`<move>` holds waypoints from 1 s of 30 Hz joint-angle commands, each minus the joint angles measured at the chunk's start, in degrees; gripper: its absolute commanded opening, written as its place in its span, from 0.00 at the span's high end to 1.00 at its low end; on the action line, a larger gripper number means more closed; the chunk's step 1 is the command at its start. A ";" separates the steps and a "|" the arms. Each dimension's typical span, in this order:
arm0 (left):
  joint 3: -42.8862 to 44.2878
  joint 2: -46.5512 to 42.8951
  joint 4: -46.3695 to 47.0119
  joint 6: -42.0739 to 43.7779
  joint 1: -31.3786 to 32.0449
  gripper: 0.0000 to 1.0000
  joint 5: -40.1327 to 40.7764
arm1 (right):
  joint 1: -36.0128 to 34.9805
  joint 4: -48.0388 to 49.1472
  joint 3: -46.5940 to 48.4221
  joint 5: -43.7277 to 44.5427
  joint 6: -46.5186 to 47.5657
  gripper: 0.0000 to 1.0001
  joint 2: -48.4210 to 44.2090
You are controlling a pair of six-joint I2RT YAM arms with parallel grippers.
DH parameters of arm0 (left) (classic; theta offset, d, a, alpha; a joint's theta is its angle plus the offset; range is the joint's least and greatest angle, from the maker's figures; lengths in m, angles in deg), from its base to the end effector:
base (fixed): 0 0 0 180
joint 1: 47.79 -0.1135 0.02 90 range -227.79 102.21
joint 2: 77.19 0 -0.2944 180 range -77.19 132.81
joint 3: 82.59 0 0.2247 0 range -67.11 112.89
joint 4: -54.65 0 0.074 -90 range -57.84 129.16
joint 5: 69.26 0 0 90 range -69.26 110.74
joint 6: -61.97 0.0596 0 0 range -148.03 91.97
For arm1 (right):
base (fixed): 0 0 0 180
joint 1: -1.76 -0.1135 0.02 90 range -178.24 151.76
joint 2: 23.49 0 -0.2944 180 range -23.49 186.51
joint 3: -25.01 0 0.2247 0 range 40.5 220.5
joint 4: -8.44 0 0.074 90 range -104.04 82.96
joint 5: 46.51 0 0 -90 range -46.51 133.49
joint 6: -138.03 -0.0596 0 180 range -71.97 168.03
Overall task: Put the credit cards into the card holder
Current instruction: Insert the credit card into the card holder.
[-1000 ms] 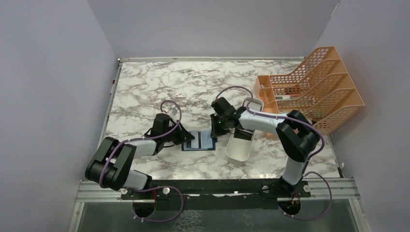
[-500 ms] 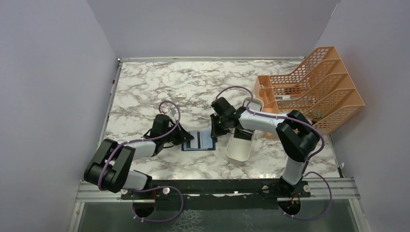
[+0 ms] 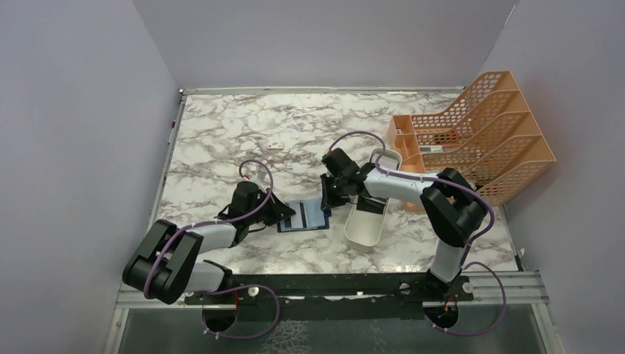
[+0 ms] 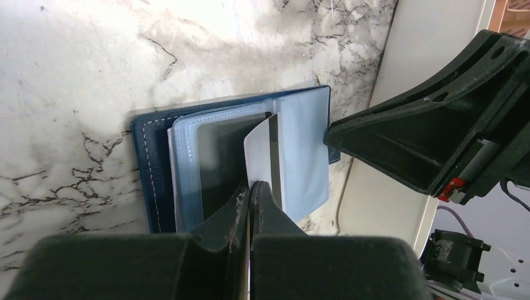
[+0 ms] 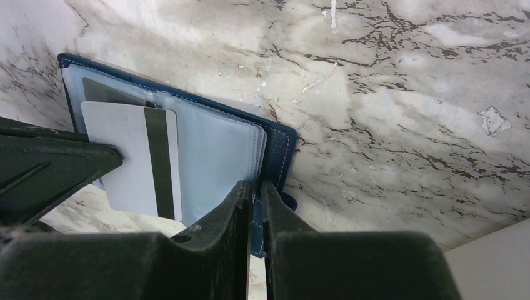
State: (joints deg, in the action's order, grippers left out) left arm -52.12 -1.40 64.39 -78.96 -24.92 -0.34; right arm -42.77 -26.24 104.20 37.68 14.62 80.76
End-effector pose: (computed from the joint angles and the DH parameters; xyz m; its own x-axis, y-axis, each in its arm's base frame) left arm 0.1862 -0.1018 0.1637 -0.8287 -0.4367 -0.3501 -0.0178 0.6458 -0.7633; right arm 0.2547 0.2590 0.1885 -0.9182 -0.1348 -0.3725 -0.2737 0.8957 0.3505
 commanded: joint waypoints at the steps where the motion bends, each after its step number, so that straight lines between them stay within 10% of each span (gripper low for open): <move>1: -2.73 -0.99 -3.69 -0.75 1.12 1.00 5.29 | -0.11 -2.79 -0.53 3.83 1.46 0.85 3.16; 30: -8.39 -4.90 11.12 -5.47 2.28 1.00 5.66 | -0.11 -2.62 -0.55 3.00 2.10 0.86 3.63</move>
State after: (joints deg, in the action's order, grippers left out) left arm -59.29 -7.48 72.48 -84.56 -23.28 5.36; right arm -42.77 -26.09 104.50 37.66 14.88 81.13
